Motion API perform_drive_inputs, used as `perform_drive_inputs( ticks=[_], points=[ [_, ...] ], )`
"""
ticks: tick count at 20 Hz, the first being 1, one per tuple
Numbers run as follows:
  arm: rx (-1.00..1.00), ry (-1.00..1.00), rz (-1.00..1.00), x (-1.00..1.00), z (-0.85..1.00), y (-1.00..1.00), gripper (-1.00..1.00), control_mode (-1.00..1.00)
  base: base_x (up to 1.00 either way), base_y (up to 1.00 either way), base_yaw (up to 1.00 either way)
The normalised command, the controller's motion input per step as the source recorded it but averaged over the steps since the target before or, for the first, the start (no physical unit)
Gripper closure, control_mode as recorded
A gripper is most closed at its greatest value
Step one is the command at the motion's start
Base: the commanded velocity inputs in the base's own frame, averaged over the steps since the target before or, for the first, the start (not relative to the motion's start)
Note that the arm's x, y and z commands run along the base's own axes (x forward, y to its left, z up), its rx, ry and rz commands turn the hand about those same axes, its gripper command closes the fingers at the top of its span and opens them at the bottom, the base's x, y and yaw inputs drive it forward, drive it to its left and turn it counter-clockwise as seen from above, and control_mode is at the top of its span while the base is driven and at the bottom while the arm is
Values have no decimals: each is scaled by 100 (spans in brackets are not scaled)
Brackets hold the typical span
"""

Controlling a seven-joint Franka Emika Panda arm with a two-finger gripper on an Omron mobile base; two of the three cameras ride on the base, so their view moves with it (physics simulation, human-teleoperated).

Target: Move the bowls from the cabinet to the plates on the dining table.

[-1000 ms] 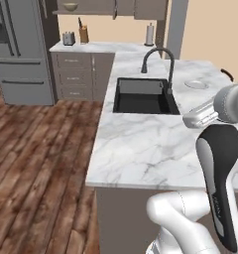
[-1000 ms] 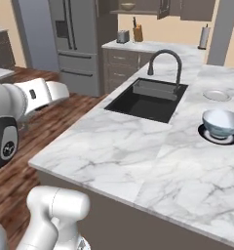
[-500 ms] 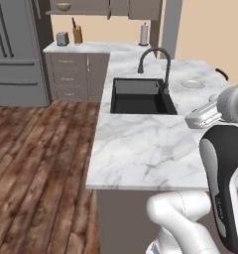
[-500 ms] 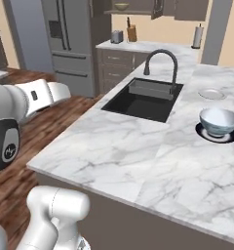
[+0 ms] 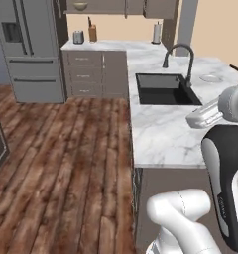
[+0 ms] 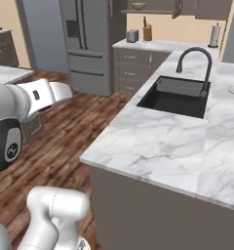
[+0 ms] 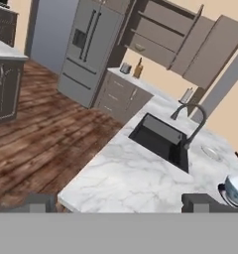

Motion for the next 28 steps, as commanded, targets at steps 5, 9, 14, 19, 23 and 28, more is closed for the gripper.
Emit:
perform_drive_inputs(
  ticks=[5, 9, 14, 19, 23, 28],
  points=[
    [0, 0, 0, 0, 0, 0, -100, 100, -29, 100, 0],
    [0, 0, 0, 0, 0, 0, -100, 100, 7, 100, 0],
    [0, 0, 0, 0, 0, 0, -100, 100, 64, 89, 0],
    [0, 0, 0, 0, 0, 0, -100, 100, 93, 52, 0],
    [0, 0, 0, 0, 0, 0, -100, 100, 100, 16, 0],
    [0, 0, 0, 0, 0, 0, -100, 100, 95, 1, 0]
  ],
)
